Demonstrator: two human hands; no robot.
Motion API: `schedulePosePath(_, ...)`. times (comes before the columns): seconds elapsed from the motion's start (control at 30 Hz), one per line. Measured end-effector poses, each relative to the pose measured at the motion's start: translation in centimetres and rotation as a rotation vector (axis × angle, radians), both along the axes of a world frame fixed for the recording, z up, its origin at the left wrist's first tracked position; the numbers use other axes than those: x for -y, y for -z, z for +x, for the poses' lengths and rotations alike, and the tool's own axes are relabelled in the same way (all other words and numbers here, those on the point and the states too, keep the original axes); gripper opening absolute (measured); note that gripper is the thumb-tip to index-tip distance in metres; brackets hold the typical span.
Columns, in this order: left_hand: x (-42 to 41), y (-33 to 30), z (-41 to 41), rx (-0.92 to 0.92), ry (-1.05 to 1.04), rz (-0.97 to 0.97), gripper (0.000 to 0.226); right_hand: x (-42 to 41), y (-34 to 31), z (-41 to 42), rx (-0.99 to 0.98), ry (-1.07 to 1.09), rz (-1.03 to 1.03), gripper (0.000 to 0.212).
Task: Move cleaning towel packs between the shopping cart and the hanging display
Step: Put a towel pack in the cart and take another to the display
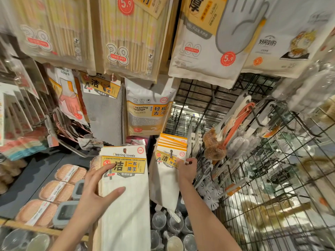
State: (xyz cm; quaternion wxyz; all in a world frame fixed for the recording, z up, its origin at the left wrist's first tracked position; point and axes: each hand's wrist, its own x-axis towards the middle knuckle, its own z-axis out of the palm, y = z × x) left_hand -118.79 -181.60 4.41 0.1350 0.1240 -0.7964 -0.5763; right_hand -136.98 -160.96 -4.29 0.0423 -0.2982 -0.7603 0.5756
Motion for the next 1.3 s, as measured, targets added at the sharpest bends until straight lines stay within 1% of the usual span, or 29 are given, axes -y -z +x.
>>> schedulePosePath(0.17, 0.0, 0.1, -0.2, -0.001, -0.004, 0.023, 0.062, 0.5, -0.4, -1.0, 0.032, 0.030, 0.015, 0.027)
schedulePosePath(0.27, 0.0, 0.3, -0.3, -0.006, 0.020, 0.039, 0.064, 0.7, -0.4, -1.2, 0.030, 0.033, 0.013, 0.027)
schedulePosePath(0.3, 0.0, 0.4, -0.4, -0.002, 0.026, 0.048, 0.061, 0.7, -0.3, -1.1, 0.027, 0.024, 0.021, 0.028)
schedulePosePath(0.37, 0.1, 0.6, -0.4, 0.016, 0.032, 0.073, 0.055, 0.5, -0.3, -0.9, 0.014, -0.001, 0.042, 0.030)
schedulePosePath(0.47, 0.0, 0.9, -0.3, 0.020, 0.039, 0.077, 0.055, -0.1, -0.6, -0.3, -0.001, -0.089, 0.028, 0.034)
schedulePosePath(0.6, -0.6, 1.0, -0.2, -0.008, 0.051, 0.082, 0.056, -1.2, -1.8, 1.5, -0.026, -0.205, -0.021, 0.047)
schedulePosePath(0.67, -0.8, 1.1, -0.2, -0.025, 0.061, 0.092, 0.057, -1.4, -2.8, 3.1, -0.081, -0.211, 0.013, 0.043)
schedulePosePath(0.7, -1.0, 1.2, -0.2, -0.032, 0.067, 0.103, 0.058, -1.3, -3.5, 3.9, -0.116, -0.224, 0.040, 0.036)
schedulePosePath(0.73, -1.1, 1.3, -0.2, -0.035, 0.075, 0.111, 0.060, -1.3, -4.2, 4.8, -0.171, -0.266, 0.045, 0.027)
schedulePosePath(0.77, -1.3, 1.4, -0.1, -0.037, 0.083, 0.113, 0.062, -1.1, -5.1, 5.7, -0.218, -0.327, 0.006, 0.018)
schedulePosePath(0.8, -1.4, 1.4, -0.1, -0.040, 0.092, 0.112, 0.062, -0.8, -6.2, 6.7, -0.235, -0.418, -0.064, 0.015)
schedulePosePath(0.87, -1.9, 1.4, -0.1, -0.045, 0.114, 0.112, 0.061, 0.0, -8.3, 8.0, -0.178, -0.618, -0.161, 0.021)
schedulePosePath(0.93, -2.3, 1.5, 0.0, -0.049, 0.120, 0.128, 0.058, 1.1, -9.2, 8.7, -0.123, -0.763, -0.136, 0.022)
schedulePosePath(0.97, -2.3, 1.7, 0.0, -0.050, 0.116, 0.135, 0.059, 1.6, -9.4, 8.9, -0.124, -0.764, -0.120, 0.014)
schedulePosePath(1.0, -2.4, 1.9, 0.0, -0.051, 0.115, 0.139, 0.062, 1.9, -9.0, 8.9, -0.136, -0.736, -0.097, 0.012)
schedulePosePath(1.07, -2.4, 2.3, 0.0, -0.049, 0.143, 0.149, 0.070, 2.0, -8.5, 9.2, -0.145, -0.692, -0.082, 0.031)
schedulePosePath(1.1, -2.4, 2.5, 0.0, -0.047, 0.168, 0.160, 0.075, 1.9, -8.6, 9.4, -0.137, -0.666, -0.096, 0.035)
schedulePosePath(1.2, -2.2, 2.7, -0.1, -0.033, 0.209, 0.204, 0.090, 1.5, -8.6, 9.6, -0.144, -0.638, -0.143, 0.028)
schedulePosePath(1.3, -2.2, 2.5, 0.1, -0.037, 0.209, 0.220, 0.095, 1.7, -8.7, 9.7, -0.143, -0.642, -0.163, 0.028)
